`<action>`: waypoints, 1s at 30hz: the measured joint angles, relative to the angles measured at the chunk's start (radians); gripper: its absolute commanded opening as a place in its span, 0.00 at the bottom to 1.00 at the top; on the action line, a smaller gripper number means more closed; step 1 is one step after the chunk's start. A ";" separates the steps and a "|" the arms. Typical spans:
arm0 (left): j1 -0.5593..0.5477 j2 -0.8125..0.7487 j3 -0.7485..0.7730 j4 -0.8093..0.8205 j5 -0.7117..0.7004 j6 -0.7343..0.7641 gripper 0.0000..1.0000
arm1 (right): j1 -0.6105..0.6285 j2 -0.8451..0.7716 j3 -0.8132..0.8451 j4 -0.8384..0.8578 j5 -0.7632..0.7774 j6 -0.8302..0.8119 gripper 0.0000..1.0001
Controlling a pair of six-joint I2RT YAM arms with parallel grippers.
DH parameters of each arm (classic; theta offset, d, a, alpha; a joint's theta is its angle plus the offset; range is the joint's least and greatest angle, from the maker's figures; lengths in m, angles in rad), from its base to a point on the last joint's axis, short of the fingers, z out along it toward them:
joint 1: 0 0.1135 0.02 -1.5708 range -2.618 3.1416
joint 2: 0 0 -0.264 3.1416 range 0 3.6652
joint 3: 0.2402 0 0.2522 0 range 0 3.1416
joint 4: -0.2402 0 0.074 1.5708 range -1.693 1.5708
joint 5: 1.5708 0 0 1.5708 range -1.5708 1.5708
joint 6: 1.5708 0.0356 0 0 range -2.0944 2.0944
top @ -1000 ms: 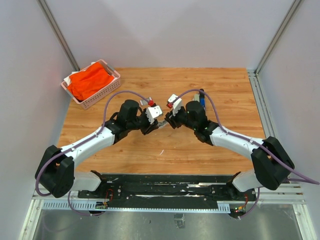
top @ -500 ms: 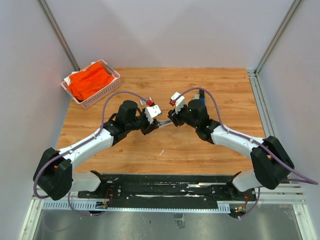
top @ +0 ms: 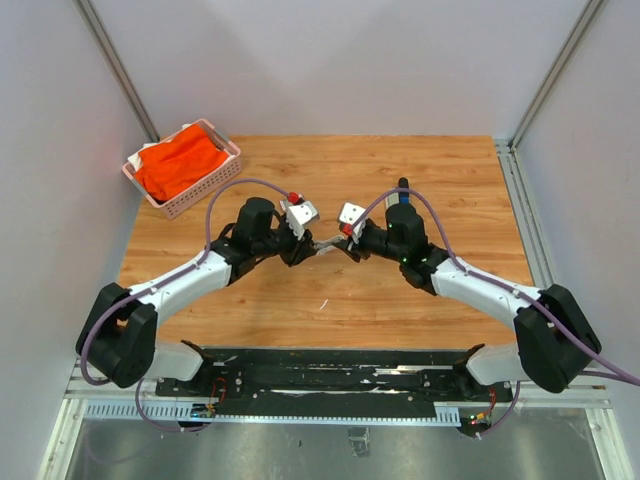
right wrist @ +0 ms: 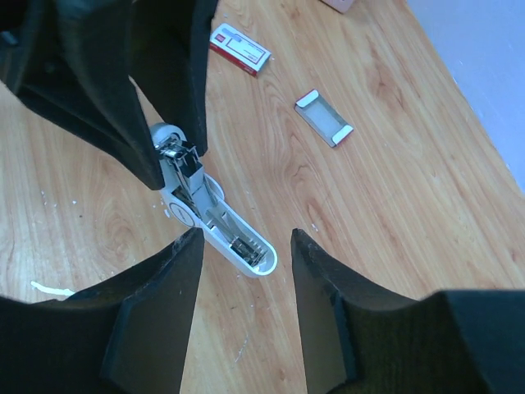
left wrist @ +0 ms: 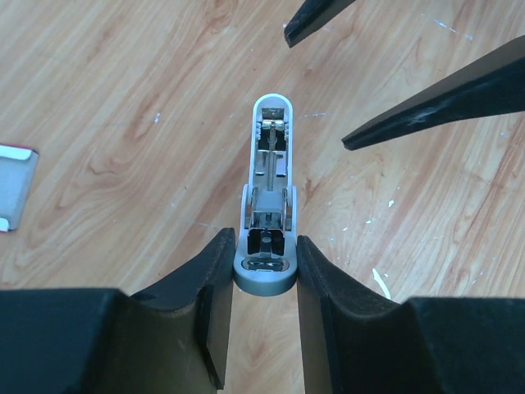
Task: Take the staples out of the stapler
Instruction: Unload the staple at the center of the board.
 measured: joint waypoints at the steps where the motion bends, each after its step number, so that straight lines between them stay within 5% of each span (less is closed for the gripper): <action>1: 0.001 0.008 0.000 0.002 0.002 -0.007 0.00 | -0.003 -0.001 0.000 0.000 -0.012 -0.013 0.49; 10: 0.041 0.086 0.006 0.012 0.088 -0.130 0.00 | -0.031 0.000 0.000 -0.065 -0.137 -0.127 0.49; 21: 0.098 0.185 0.014 0.073 0.253 -0.307 0.00 | -0.051 -0.039 -0.107 -0.141 -0.362 -0.481 0.49; 30: 0.114 0.246 0.029 0.121 0.327 -0.423 0.00 | -0.024 0.064 -0.111 -0.020 -0.256 -0.455 0.47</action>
